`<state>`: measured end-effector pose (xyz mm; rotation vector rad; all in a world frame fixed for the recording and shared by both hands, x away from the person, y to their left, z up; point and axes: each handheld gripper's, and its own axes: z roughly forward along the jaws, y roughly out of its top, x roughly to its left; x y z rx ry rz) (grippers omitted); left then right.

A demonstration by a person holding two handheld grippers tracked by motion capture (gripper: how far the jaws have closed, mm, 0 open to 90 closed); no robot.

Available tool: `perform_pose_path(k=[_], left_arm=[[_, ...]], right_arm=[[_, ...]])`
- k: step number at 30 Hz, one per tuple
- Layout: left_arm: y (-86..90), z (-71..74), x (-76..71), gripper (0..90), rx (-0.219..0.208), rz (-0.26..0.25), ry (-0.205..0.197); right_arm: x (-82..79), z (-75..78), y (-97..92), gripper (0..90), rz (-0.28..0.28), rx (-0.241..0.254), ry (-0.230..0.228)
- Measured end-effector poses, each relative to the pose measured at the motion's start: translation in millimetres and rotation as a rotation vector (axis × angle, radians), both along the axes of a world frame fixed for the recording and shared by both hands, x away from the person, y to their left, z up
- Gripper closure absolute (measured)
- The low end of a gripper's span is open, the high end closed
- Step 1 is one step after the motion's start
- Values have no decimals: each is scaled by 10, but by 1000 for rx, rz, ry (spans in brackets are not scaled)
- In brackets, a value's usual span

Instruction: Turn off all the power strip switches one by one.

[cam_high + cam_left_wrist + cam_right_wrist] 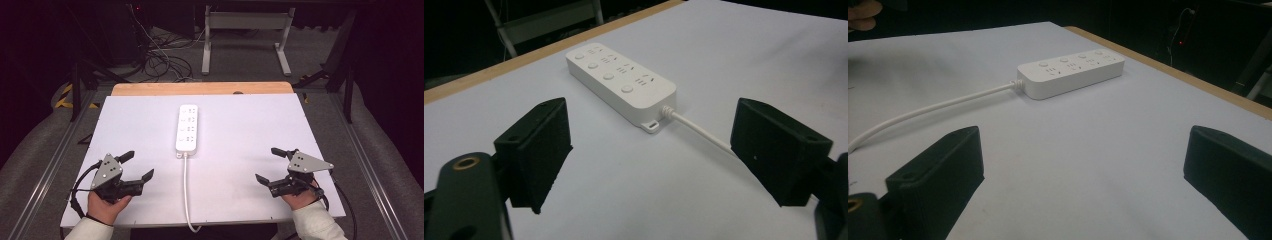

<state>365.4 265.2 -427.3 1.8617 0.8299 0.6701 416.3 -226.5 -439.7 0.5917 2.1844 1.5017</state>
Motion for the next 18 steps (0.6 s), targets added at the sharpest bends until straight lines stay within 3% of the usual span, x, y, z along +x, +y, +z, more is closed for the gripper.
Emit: perform_pose_path(k=[2,5,12,16,18], left_arm=[[-13,28,3,201,-2,-11,5],[-29,67,40,279,28,-10,10],[-63,161,174,332,11,-33,51],[-120,233,255,345,61,-33,49],[-152,261,308,366,66,-32,51]], right_arm=[[-1,-1,0,32,2,-1,1],[0,0,1,33,1,-1,2],[2,-8,6,35,2,-1,10],[2,-11,5,36,1,-1,13],[6,-13,6,36,4,2,12]])
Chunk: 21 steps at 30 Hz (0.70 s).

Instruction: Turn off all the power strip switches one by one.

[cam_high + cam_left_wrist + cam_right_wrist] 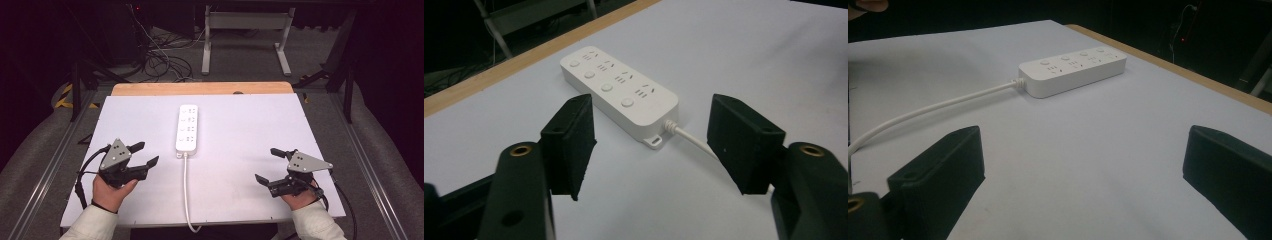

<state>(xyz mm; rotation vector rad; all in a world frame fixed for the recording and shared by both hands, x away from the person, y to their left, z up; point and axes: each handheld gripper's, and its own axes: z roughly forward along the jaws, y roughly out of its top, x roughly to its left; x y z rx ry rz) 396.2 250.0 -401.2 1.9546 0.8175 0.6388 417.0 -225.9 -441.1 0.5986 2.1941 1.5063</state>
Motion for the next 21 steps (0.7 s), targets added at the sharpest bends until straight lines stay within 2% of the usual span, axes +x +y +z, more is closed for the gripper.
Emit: perform_pose_path(k=[4,10,14,18,20,21], left_arm=[[-67,22,125,453,16,-35,30],[-150,58,263,459,15,-40,64],[-176,92,304,485,21,-43,69],[-197,126,315,491,27,-28,34],[-192,131,352,555,26,-52,71],[-184,134,373,549,20,-68,96]], right_arm=[[3,-5,5,36,0,1,3],[-3,-10,10,37,5,-4,6],[-5,-9,9,37,7,-1,3],[-10,-10,8,38,10,-2,7],[-9,-10,8,38,10,-2,7],[-9,-10,8,38,11,-2,8]])
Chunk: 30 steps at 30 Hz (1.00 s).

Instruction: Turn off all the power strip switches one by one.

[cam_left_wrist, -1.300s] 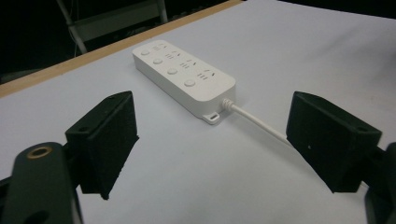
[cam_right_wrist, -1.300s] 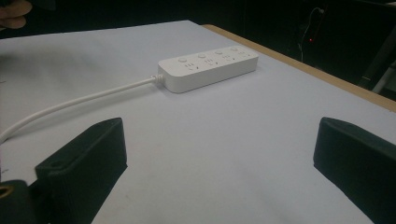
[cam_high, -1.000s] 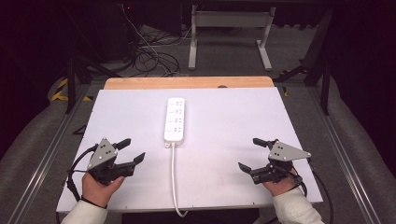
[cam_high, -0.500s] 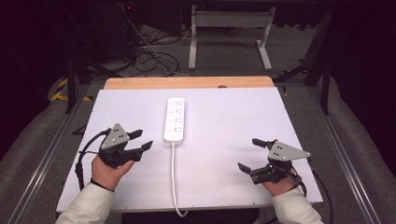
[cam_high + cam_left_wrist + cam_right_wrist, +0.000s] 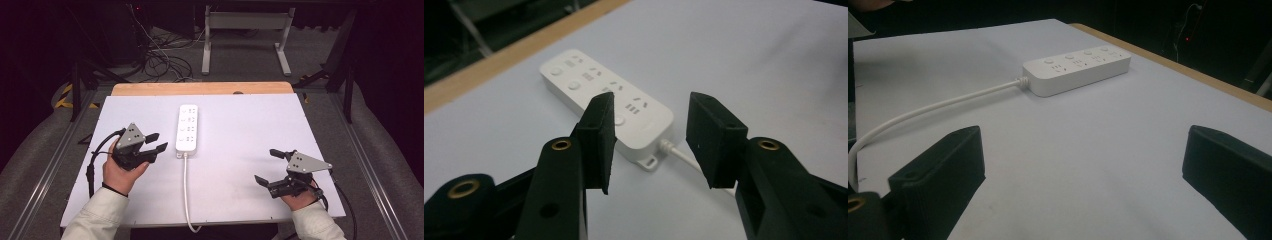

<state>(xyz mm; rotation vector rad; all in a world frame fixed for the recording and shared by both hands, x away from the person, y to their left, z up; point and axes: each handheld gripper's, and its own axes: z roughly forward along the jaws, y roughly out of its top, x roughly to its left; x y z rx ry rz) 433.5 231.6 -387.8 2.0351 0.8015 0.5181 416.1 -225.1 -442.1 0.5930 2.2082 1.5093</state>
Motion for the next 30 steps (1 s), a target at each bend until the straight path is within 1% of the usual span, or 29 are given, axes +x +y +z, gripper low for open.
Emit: perform_pose_path(k=[1,2,3,4,5,7,8,9,10,11,12,13,14,15,16,17,18,19,20,21,22,23,24,25,26,27,28,29,30], left_arm=[[10,2,23,550,-10,-12,9],[10,2,23,563,-10,-12,9],[8,12,54,587,3,-15,5],[0,20,77,591,15,-15,6],[-7,28,107,600,20,-22,12],[-22,45,161,615,27,-31,24],[-22,45,161,642,27,-31,24],[-49,50,218,653,24,-53,30],[-49,50,218,658,24,-53,30],[-65,48,253,656,22,-65,44],[-81,44,280,656,12,-63,60],[-95,40,311,655,7,-44,95],[-105,41,343,655,-3,-42,105],[-106,51,410,716,-15,-39,105],[-111,49,446,734,-21,-40,117],[-113,45,485,775,-9,-34,119],[-113,45,485,809,-9,-34,119],[-122,19,560,837,-23,-31,131],[-122,19,560,872,-23,-31,131],[-130,-4,642,897,-23,-37,139],[-149,-24,676,898,-35,-41,160],[-160,-38,712,898,-27,-45,165],[-160,-38,712,898,-27,-45,165],[-192,-74,779,898,-13,-61,168],[-192,-74,779,899,-13,-61,168],[-212,-135,845,899,-30,-83,176],[-214,-162,882,898,-47,-105,190],[-231,-187,903,899,-59,-104,197],[-231,-187,903,899,-59,-104,197]], right_arm=[[3,-1,1,38,2,-1,-2],[4,-3,2,38,4,-3,-1],[4,-6,4,38,2,-5,3],[8,-8,3,38,2,-5,2],[10,-7,2,38,3,-3,5],[4,-4,6,38,0,-1,5],[0,-2,7,39,-1,-4,3],[-1,-1,7,39,0,-6,-1],[-4,-2,7,39,0,-6,2],[-4,-4,6,39,1,-4,3],[-4,-4,6,39,1,-4,3],[-6,-6,3,39,2,-3,5],[-6,-6,3,39,2,-3,5],[-8,-7,-2,39,3,-1,5],[-10,-7,-4,39,3,-1,5],[-12,-8,-6,39,4,-1,5],[-15,-9,-8,39,5,-1,5],[-16,-9,-10,39,6,-2,2],[-16,-9,-10,39,6,-2,2],[-22,-8,-16,39,8,0,0],[-27,-8,-18,40,7,1,1],[-31,-7,-21,40,5,0,3],[-34,-7,-24,40,5,0,2],[-35,-8,-27,40,5,2,2],[-36,-8,-30,40,5,1,2],[-38,-9,-32,40,4,2,2],[-40,-9,-33,40,2,2,2],[-38,-9,-35,40,3,1,-1],[-38,-9,-35,40,3,1,-1]])
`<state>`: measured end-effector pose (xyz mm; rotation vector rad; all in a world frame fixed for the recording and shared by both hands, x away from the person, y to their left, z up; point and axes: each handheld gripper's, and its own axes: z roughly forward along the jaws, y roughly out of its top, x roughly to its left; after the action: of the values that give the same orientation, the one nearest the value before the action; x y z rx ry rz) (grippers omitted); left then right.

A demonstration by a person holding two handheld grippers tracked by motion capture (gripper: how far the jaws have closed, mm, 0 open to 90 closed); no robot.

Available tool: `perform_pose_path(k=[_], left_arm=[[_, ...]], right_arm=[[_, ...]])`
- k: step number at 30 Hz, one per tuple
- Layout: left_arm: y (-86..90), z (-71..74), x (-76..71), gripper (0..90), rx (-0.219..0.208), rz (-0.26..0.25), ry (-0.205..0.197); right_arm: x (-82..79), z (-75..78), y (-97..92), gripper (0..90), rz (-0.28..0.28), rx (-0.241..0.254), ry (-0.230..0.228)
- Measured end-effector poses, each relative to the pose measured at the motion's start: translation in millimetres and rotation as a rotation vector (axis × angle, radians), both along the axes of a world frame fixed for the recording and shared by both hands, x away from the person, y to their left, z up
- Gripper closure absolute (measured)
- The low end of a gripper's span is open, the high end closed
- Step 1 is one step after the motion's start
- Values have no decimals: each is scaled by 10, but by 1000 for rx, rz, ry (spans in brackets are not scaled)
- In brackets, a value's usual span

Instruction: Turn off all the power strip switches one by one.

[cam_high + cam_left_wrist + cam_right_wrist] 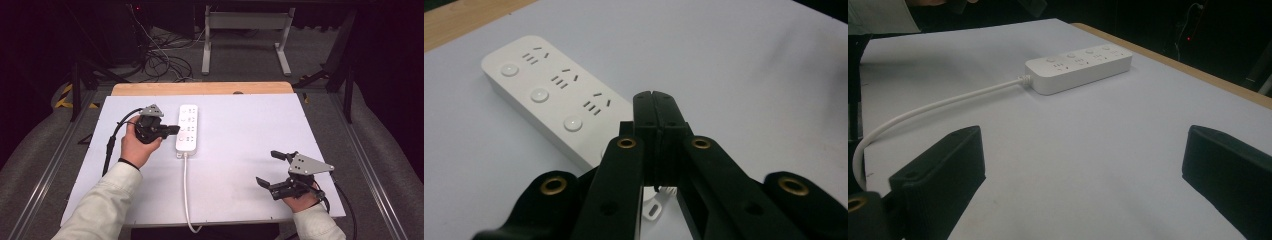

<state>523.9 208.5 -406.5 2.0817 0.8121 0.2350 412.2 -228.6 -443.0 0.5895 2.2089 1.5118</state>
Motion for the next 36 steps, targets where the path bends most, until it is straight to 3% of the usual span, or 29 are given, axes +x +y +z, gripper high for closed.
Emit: perform_pose_path(k=[3,9,14,19,25,36], left_arm=[[-78,-89,72,899,54,20,-17],[-126,-197,152,899,117,66,-3],[-156,-257,184,899,133,73,12],[-196,-322,207,899,181,62,35],[-207,-377,237,899,187,66,56],[-257,-426,229,899,220,60,39]], right_arm=[[0,-3,-4,40,2,4,2],[2,-5,-8,41,3,5,4],[5,-6,-7,41,6,5,4],[8,-11,-5,41,9,3,10],[8,-11,-2,41,10,1,10],[15,-18,-1,41,14,-1,11]])
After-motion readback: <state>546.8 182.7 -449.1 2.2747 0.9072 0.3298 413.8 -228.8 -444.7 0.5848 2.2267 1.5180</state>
